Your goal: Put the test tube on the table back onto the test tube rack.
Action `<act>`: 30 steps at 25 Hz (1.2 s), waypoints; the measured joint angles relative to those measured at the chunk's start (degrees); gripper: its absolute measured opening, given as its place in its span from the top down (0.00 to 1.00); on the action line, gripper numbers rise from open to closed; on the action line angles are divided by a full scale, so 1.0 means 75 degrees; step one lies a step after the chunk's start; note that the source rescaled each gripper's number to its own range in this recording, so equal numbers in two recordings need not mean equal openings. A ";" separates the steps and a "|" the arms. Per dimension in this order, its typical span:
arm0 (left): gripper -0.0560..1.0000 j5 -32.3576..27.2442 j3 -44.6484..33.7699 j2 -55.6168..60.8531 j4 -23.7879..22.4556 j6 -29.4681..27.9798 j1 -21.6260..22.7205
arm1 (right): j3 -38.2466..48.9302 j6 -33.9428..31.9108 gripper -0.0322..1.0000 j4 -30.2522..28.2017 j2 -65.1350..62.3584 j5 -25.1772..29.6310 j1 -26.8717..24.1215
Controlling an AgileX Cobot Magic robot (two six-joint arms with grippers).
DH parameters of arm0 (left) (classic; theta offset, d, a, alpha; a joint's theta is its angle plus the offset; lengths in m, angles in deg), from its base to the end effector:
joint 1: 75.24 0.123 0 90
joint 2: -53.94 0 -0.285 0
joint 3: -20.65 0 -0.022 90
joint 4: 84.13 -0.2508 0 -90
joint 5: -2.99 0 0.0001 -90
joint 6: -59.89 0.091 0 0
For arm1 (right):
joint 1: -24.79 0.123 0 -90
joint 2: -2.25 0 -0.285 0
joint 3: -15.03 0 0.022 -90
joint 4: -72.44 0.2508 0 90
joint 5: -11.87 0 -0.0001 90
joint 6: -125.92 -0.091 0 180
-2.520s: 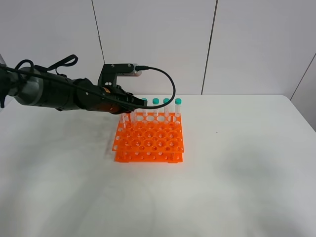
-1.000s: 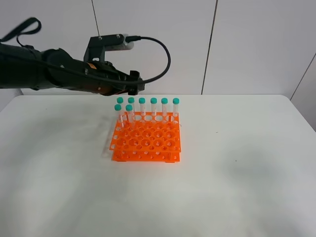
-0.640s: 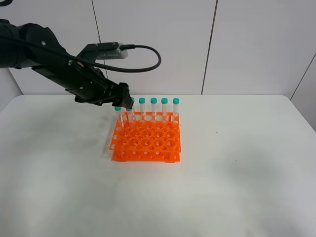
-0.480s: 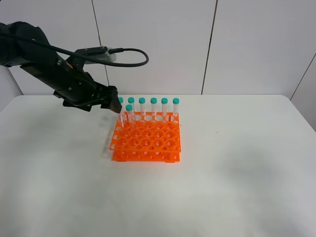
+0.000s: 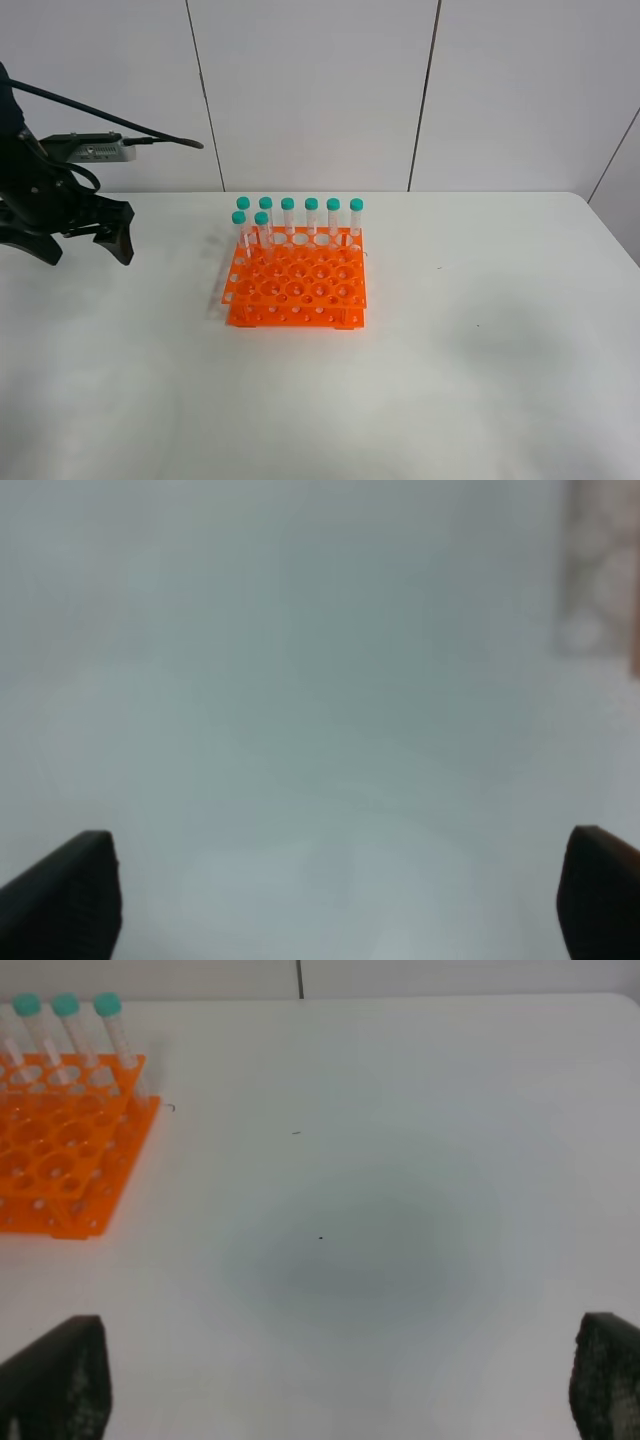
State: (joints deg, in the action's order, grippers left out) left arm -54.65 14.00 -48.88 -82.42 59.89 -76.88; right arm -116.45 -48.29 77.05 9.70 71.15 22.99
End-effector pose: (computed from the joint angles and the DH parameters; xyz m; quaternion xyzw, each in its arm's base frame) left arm 0.3270 -0.0117 0.2493 0.0077 0.9936 -0.0150 0.1120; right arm -0.0047 0.0064 0.2798 -0.0305 0.8433 0.0047 0.5365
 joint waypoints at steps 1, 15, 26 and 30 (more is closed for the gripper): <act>0.06 -0.0048 0.0000 0.0159 -0.0044 0.0000 0.0039 | 0.0000 0.0000 0.00 0.0000 0.0000 0.0000 0.0000; 0.00 -0.0984 -0.1627 0.4196 -0.0407 -0.0349 0.0058 | 0.0000 0.0000 0.00 0.0000 0.0000 0.0000 0.0000; 0.00 -0.0425 -0.5112 1.0054 -0.0050 -0.0312 0.0058 | 0.0000 0.0000 0.00 0.0000 0.0000 0.0000 0.0000; 0.00 -0.0458 -0.5592 1.1661 0.0204 -0.0295 0.0058 | 0.0000 0.0000 0.00 0.0000 0.0000 0.0000 0.0000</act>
State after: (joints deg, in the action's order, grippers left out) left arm -58.08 -27.94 38.57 -80.88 57.68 -76.45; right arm -116.45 -48.29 77.05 9.70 71.15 22.99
